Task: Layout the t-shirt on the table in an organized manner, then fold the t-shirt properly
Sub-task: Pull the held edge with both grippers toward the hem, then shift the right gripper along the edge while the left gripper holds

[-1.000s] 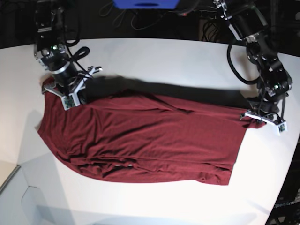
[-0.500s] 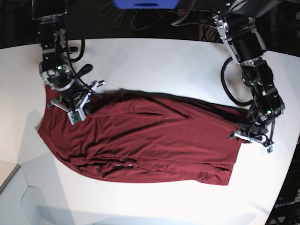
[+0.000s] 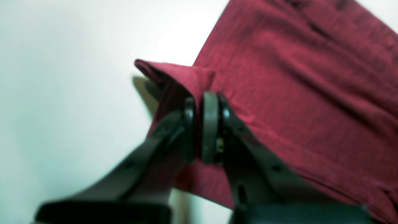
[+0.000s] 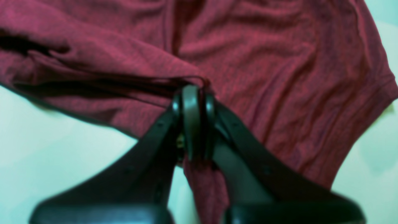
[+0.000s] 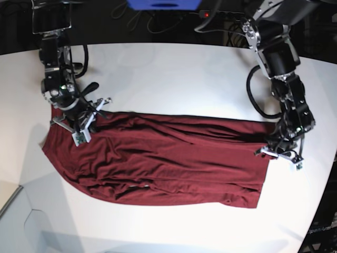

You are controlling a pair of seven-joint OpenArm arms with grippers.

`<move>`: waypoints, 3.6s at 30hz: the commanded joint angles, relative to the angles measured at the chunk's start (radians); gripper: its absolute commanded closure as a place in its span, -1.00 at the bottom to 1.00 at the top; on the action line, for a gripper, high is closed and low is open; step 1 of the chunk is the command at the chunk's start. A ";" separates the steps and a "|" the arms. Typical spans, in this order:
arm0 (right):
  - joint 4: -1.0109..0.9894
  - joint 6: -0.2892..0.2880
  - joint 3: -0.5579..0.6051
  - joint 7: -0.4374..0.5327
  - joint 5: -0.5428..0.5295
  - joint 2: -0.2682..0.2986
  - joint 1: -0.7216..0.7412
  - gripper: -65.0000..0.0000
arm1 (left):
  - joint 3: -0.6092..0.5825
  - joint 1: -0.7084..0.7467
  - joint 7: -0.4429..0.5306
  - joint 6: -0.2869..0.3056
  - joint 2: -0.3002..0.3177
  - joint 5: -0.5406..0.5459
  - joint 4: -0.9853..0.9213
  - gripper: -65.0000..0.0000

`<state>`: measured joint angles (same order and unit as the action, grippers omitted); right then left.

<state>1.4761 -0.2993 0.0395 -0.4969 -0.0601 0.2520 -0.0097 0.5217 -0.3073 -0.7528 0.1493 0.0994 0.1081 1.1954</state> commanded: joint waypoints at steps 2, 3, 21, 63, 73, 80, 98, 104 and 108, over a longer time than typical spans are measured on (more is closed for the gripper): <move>0.018 -0.001 -0.005 0.025 -0.004 0.008 0.020 1.00 | -0.001 -0.028 0.032 -0.003 0.009 0.009 0.016 0.99; 0.018 -0.001 -0.005 0.025 -0.004 0.008 0.020 1.00 | -0.001 -0.028 0.032 -0.003 0.009 0.009 0.016 0.99; 0.019 -0.001 -0.005 0.025 -0.004 0.004 0.014 1.00 | 0.001 -0.085 0.026 -0.003 0.009 0.014 -0.061 -0.26; 0.137 0.002 -0.108 0.020 -0.005 -0.016 -0.062 0.10 | 0.001 0.082 0.100 -0.001 0.056 0.014 -0.010 1.00; 0.369 0.001 -0.037 0.022 -0.005 -0.062 -0.223 0.09 | 0.002 0.082 0.100 -0.001 0.058 0.011 -0.010 1.00; 0.280 0.004 0.162 0.020 -0.004 -0.067 -0.157 0.09 | 0.004 0.084 0.102 -0.001 0.076 0.014 -0.010 1.00; 0.041 0.005 0.225 0.020 -0.004 -0.089 0.024 0.12 | 0.001 0.084 0.102 -0.001 0.076 0.014 -0.010 1.00; -0.007 0.005 0.224 0.022 -0.004 -0.089 0.061 0.78 | 0.001 0.084 0.102 -0.001 0.076 0.014 -0.010 1.00; 0.013 0.005 0.216 0.022 -0.004 -0.087 0.072 1.00 | 0.002 0.084 0.102 -0.001 0.076 0.014 -0.010 1.00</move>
<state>1.4658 -0.2947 0.2584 -0.5003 -0.0578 0.1616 0.0437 0.5217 -0.2001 -0.6720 0.1497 0.1635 0.1169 1.1667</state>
